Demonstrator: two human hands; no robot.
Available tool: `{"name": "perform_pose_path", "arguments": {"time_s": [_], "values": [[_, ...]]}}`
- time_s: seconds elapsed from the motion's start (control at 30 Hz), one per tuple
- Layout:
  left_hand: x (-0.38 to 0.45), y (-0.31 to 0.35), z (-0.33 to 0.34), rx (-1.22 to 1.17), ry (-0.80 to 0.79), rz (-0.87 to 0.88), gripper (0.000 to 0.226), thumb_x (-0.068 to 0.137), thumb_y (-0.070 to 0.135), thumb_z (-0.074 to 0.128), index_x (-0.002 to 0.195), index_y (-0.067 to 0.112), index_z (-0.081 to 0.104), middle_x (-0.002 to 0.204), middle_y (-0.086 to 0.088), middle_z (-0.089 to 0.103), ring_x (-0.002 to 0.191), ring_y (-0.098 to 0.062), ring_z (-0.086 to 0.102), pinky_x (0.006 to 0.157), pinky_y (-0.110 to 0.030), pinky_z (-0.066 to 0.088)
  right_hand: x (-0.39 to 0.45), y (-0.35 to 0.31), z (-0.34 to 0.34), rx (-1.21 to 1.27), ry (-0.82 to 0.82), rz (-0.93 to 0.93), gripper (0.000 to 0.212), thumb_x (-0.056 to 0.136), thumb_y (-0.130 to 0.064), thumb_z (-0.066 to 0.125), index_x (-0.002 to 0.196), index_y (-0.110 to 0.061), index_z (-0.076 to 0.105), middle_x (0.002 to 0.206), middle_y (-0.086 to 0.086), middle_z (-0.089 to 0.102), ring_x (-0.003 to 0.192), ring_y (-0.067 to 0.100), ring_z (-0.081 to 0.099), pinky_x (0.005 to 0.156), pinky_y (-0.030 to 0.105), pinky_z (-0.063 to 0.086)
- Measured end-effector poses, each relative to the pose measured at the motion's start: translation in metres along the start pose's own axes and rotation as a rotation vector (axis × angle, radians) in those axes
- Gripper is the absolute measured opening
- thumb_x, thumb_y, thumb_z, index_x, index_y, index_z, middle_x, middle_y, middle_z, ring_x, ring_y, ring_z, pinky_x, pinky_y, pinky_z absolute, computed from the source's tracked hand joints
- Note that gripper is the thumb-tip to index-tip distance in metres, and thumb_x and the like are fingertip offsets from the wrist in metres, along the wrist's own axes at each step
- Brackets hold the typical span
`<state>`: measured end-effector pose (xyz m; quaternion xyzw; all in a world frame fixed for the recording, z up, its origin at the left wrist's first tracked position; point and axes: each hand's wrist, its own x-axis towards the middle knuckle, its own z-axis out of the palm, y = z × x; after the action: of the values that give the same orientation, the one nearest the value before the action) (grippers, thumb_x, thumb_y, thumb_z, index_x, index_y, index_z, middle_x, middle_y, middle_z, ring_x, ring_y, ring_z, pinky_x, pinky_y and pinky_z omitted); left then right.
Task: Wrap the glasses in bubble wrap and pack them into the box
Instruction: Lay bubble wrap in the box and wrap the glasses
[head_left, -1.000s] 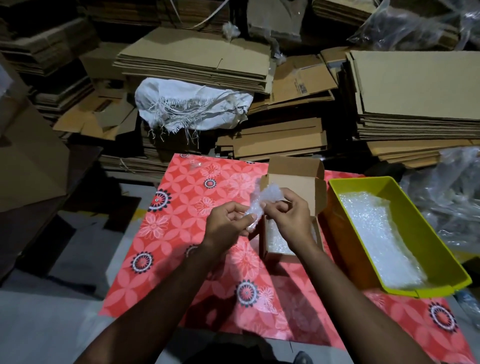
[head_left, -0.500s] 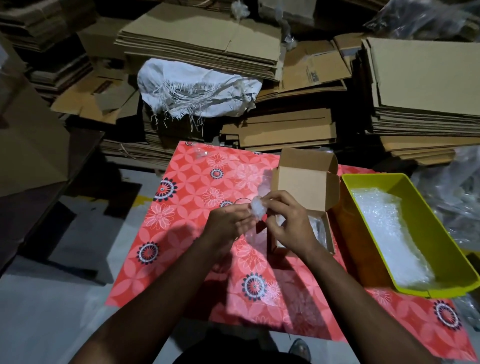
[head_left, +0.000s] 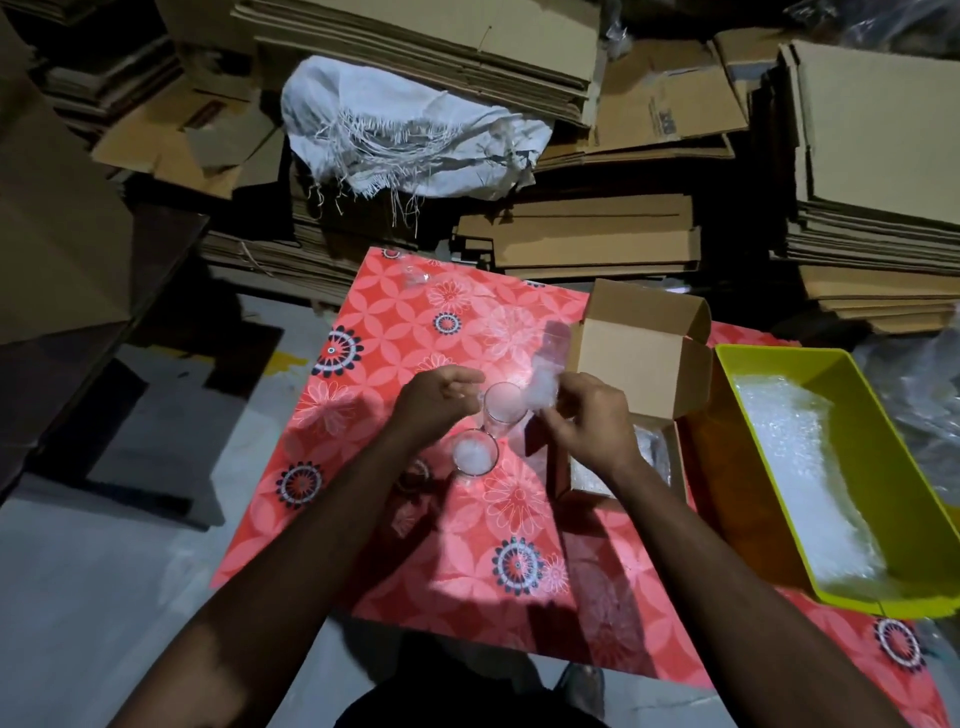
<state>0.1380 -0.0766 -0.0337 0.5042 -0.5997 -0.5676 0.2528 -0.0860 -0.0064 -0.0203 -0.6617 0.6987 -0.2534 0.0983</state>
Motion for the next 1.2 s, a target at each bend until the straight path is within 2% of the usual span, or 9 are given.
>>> {"name": "perform_pose_path", "arguments": {"time_s": [0.1, 0.17, 0.27, 0.33, 0.43, 0.67, 0.87, 1.0, 1.2], "values": [[0.02, -0.017, 0.0, 0.229, -0.059, 0.072, 0.069, 0.064, 0.034, 0.079, 0.131, 0.027, 0.061, 0.126, 0.006, 0.067, 0.113, -0.015, 0.063, 0.097, -0.037, 0.052, 0.019, -0.01, 0.01, -0.039, -0.105, -0.022, 0.037, 0.078, -0.019, 0.074, 0.113, -0.017, 0.064, 0.087, 0.001, 0.068, 0.071, 0.018, 0.064, 0.067, 0.029, 0.049], [0.032, -0.024, 0.005, 0.278, -0.131, 0.125, 0.082, 0.062, 0.038, 0.082, 0.138, 0.022, 0.056, 0.135, 0.001, 0.063, 0.121, -0.016, 0.059, 0.102, -0.035, 0.048, 0.032, -0.015, 0.018, -0.14, -0.214, -0.072, 0.037, 0.08, -0.019, 0.07, 0.117, -0.018, 0.067, 0.091, 0.003, 0.068, 0.076, 0.021, 0.065, 0.068, 0.029, 0.049], [0.048, -0.037, 0.012, 0.225, -0.192, 0.147, 0.085, 0.056, 0.043, 0.082, 0.136, 0.023, 0.06, 0.129, 0.003, 0.067, 0.117, -0.013, 0.062, 0.104, -0.033, 0.048, 0.049, -0.022, 0.03, -0.325, -0.393, -0.146, 0.017, 0.081, -0.019, 0.062, 0.094, -0.012, 0.071, 0.083, 0.007, 0.059, 0.079, 0.031, 0.064, 0.068, 0.037, 0.053], [0.056, -0.045, 0.014, 0.191, -0.2, 0.158, 0.077, 0.058, 0.03, 0.09, 0.131, 0.025, 0.064, 0.12, 0.008, 0.07, 0.111, -0.01, 0.066, 0.103, -0.033, 0.05, 0.057, -0.029, 0.031, -0.426, -0.46, -0.169, 0.013, 0.081, -0.019, 0.062, 0.085, -0.009, 0.069, 0.08, 0.005, 0.052, 0.079, 0.031, 0.063, 0.065, 0.037, 0.051], [0.062, -0.049, 0.016, 0.198, -0.194, 0.213, 0.072, 0.06, 0.01, 0.094, 0.127, 0.017, 0.067, 0.112, 0.005, 0.071, 0.104, -0.014, 0.067, 0.096, -0.026, 0.051, 0.064, -0.041, 0.034, -0.548, -0.527, -0.195, 0.017, 0.086, -0.02, 0.062, 0.092, -0.006, 0.07, 0.082, 0.003, 0.051, 0.083, 0.029, 0.063, 0.062, 0.032, 0.039], [0.066, -0.065, 0.019, 0.172, -0.128, 0.331, 0.066, 0.057, 0.004, 0.093, 0.119, 0.007, 0.069, 0.107, -0.007, 0.074, 0.101, -0.025, 0.069, 0.091, -0.038, 0.054, 0.065, -0.053, 0.048, -0.735, -0.557, -0.261, 0.016, 0.093, -0.028, 0.059, 0.091, -0.02, 0.073, 0.086, 0.0, 0.071, 0.08, 0.023, 0.068, 0.06, 0.028, 0.035], [0.069, -0.068, 0.019, 0.127, -0.146, 0.301, 0.067, 0.057, 0.009, 0.094, 0.119, 0.011, 0.07, 0.108, -0.002, 0.074, 0.103, -0.018, 0.069, 0.094, -0.03, 0.052, 0.069, -0.045, 0.054, -0.643, -0.571, -0.133, 0.018, 0.089, -0.029, 0.062, 0.091, -0.019, 0.077, 0.08, 0.003, 0.071, 0.075, 0.024, 0.068, 0.063, 0.028, 0.048], [0.068, -0.065, 0.02, 0.101, -0.183, 0.248, 0.069, 0.059, 0.007, 0.094, 0.123, 0.017, 0.069, 0.112, 0.003, 0.073, 0.106, -0.01, 0.068, 0.098, -0.025, 0.051, 0.071, -0.029, 0.041, -0.557, -0.585, -0.102, 0.025, 0.087, -0.027, 0.062, 0.108, -0.026, 0.076, 0.094, 0.007, 0.075, 0.087, 0.028, 0.07, 0.073, 0.032, 0.056], [0.071, -0.065, 0.021, 0.081, -0.192, 0.21, 0.071, 0.058, 0.006, 0.095, 0.123, 0.018, 0.069, 0.114, 0.004, 0.072, 0.106, -0.012, 0.068, 0.094, -0.017, 0.049, 0.049, -0.021, 0.007, -0.697, -0.716, -0.228, 0.043, 0.091, -0.033, 0.056, 0.133, -0.041, 0.059, 0.112, 0.003, 0.071, 0.104, 0.027, 0.066, 0.073, 0.029, 0.046]]}}
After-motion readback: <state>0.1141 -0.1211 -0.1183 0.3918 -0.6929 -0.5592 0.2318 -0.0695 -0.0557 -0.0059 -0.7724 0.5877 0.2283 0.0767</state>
